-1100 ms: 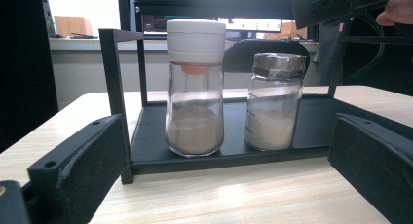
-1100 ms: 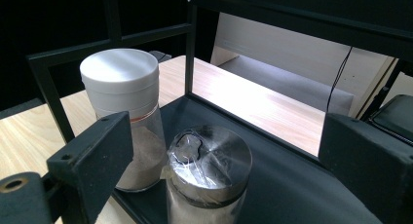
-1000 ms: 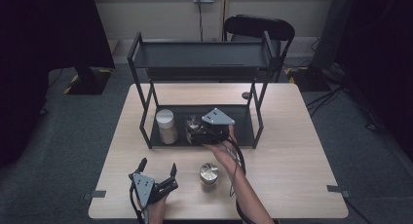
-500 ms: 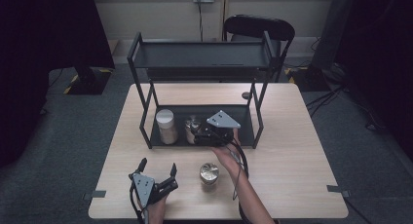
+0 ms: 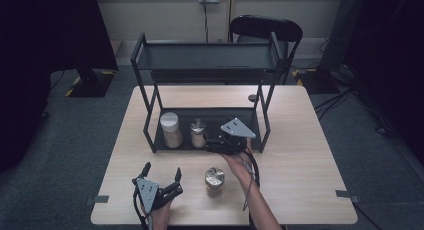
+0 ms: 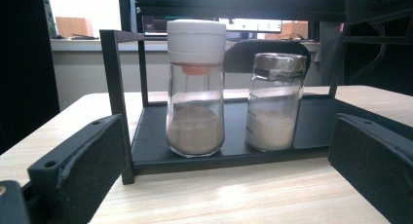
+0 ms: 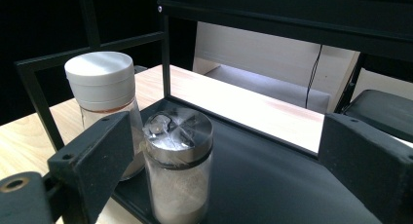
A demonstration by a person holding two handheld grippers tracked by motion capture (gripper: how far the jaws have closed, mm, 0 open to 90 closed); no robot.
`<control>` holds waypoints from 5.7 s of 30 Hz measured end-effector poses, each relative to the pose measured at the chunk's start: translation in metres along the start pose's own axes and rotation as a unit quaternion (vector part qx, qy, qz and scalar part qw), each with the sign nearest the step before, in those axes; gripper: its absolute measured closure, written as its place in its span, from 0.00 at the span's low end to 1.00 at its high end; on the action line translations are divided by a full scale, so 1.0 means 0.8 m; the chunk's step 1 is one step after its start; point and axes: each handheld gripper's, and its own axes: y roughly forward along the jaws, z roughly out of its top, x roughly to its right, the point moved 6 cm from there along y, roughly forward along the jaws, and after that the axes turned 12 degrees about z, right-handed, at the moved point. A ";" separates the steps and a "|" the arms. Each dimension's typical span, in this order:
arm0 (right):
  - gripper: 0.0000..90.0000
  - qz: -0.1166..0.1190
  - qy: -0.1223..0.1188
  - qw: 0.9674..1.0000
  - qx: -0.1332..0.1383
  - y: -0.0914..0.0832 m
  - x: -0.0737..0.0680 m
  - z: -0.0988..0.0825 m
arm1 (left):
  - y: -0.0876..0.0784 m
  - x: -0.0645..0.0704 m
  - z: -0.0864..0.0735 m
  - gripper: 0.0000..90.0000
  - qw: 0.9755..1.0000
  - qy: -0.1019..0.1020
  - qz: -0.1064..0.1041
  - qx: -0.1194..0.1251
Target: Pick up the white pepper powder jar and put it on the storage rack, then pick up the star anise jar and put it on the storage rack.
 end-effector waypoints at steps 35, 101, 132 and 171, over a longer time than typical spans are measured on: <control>0.05 -0.068 0.021 0.997 0.028 -0.050 -0.012 -0.055 | 0.001 0.000 0.001 0.00 1.000 0.000 -0.001 -0.003; 0.07 -0.130 0.045 0.989 0.059 -0.109 -0.030 -0.152 | 0.000 0.000 0.000 0.00 1.000 0.002 0.001 0.000; 0.05 -0.130 0.048 0.988 0.070 -0.119 -0.032 -0.142 | 0.001 0.000 0.001 0.00 1.000 0.001 0.000 -0.003; 0.00 -0.016 0.010 0.995 0.102 -0.155 -0.072 -0.086 | 0.000 0.000 0.000 0.00 1.000 0.002 -0.001 0.000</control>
